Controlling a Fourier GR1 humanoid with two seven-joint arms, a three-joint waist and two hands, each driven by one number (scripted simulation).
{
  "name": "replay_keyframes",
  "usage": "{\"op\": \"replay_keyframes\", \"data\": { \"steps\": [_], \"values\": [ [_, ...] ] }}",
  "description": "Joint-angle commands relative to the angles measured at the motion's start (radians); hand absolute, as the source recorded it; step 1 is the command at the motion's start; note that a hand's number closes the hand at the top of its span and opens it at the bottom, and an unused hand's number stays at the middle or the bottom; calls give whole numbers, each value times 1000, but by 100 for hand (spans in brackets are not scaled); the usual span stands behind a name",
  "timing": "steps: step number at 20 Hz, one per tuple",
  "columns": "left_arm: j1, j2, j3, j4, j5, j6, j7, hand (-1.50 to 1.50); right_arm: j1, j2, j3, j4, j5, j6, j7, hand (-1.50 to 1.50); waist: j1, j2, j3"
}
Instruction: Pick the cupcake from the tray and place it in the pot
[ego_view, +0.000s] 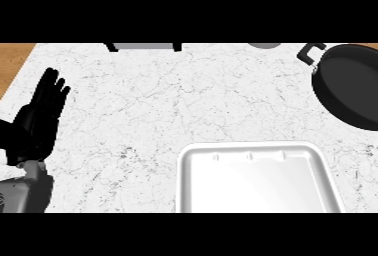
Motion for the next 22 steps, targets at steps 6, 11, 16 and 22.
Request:
{"op": "replay_keyframes", "data": {
  "steps": [6, 11, 16, 22],
  "values": [
    [-2, 12, 15, -20, 23, -46, 4, 0, -325, -84, 48, 348, -25, 108, 103, 150, 24, 3, 1],
    [-57, -8, -6, 49, -10, -28, 1, 0, -570, -75, 190, 581, 66, 97, 111, 150, 37, 8, 2],
    [-25, -9, -8, -4, -6, -32, 7, 0, -747, -29, 221, 767, 169, -7, 45, 150, 49, 9, 3],
    [-73, -48, -42, 37, -31, -10, -24, 0, -752, 39, 273, 880, 430, -415, -98, 150, 70, 23, 5]
  ]
}}
